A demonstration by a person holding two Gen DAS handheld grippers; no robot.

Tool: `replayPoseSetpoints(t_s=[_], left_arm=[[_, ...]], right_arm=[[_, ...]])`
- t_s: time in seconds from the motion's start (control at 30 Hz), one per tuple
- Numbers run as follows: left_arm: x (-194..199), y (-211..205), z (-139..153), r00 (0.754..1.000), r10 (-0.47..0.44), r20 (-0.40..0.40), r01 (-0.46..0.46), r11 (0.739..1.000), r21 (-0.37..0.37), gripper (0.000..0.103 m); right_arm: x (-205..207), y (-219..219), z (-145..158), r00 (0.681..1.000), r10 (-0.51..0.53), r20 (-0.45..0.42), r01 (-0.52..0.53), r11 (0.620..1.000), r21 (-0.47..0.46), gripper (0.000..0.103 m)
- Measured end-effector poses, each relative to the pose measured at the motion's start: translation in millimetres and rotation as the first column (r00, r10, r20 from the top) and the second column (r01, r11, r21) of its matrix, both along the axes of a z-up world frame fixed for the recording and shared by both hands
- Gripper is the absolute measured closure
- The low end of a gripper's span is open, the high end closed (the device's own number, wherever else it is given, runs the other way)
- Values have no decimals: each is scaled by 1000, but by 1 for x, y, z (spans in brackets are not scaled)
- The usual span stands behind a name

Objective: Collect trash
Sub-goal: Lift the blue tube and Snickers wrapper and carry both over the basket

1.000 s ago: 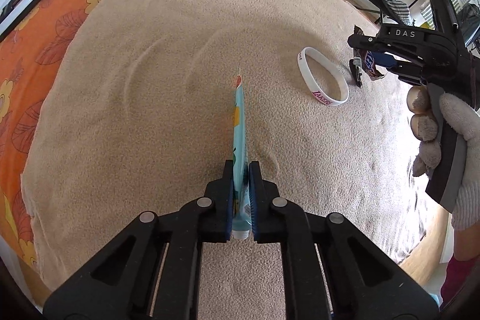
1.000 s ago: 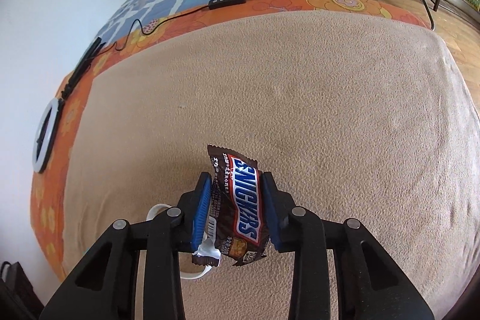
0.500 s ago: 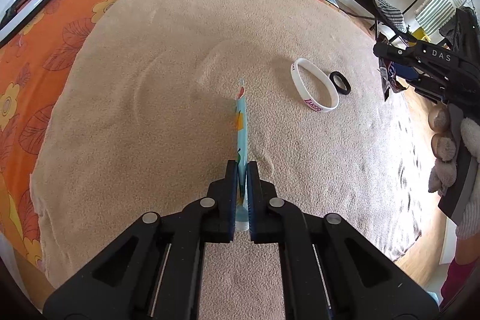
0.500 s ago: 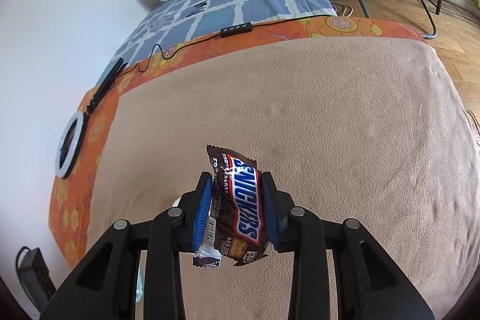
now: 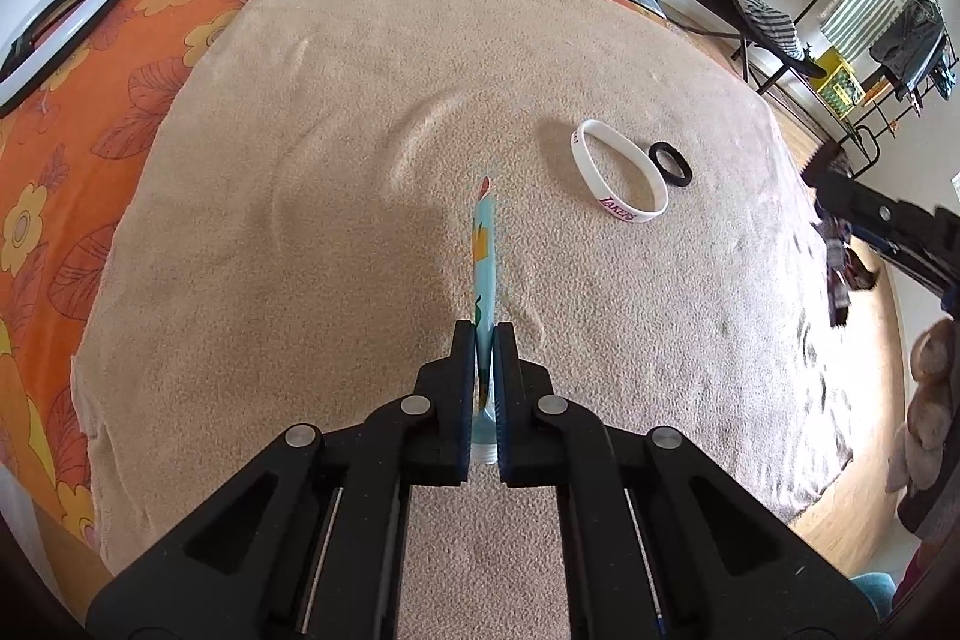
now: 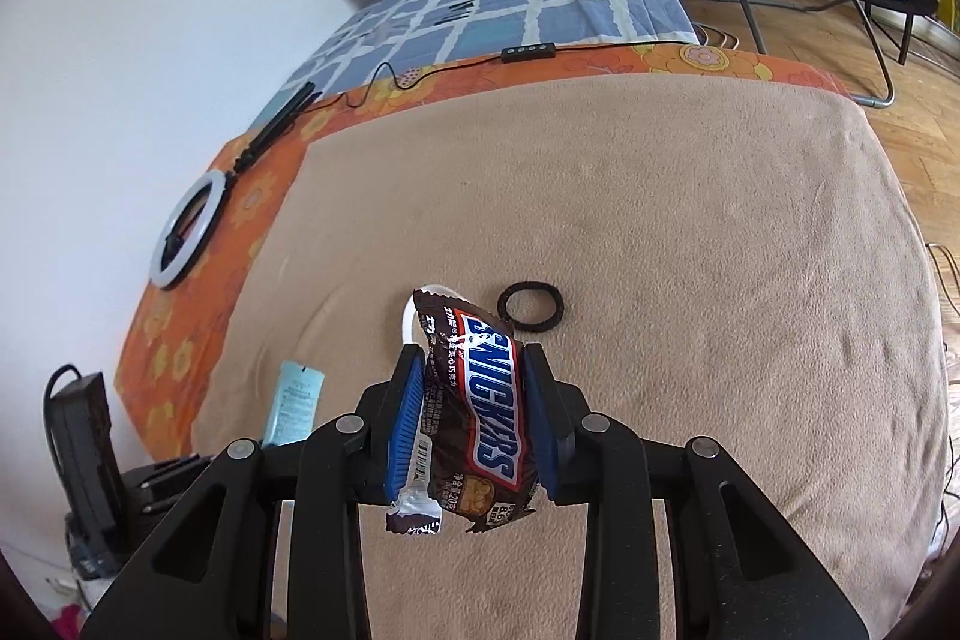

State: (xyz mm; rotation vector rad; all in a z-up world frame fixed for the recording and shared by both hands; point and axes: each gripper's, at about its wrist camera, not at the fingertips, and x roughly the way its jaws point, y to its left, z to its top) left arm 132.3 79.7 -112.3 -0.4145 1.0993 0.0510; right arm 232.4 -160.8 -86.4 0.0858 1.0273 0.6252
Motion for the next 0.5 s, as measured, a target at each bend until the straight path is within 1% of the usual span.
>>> replayPoseSetpoints(t_s=[0.07,0.23,0.37,0.5], left_arm=[[4,1,-5,1000,0,-13,0,1000,-16,100],[10,0,-13,1000,6,-29,-6,1000,-8,99],[12,-2,-16,1000,-1,-21,1,1000,5,99],[7,-5,-10,1000,2,-2,-2,1000,-4,100]], right_arm=[[-11,-2,0,1000,17,0,-17,1000,-2,72],[-35,-4,0,998,57,16,-56,998,-33,72],[-51,-6,1,996,82,31,-81,995,-51,72],[-67,-7,3,993,102,51,-98,992,-75,72]])
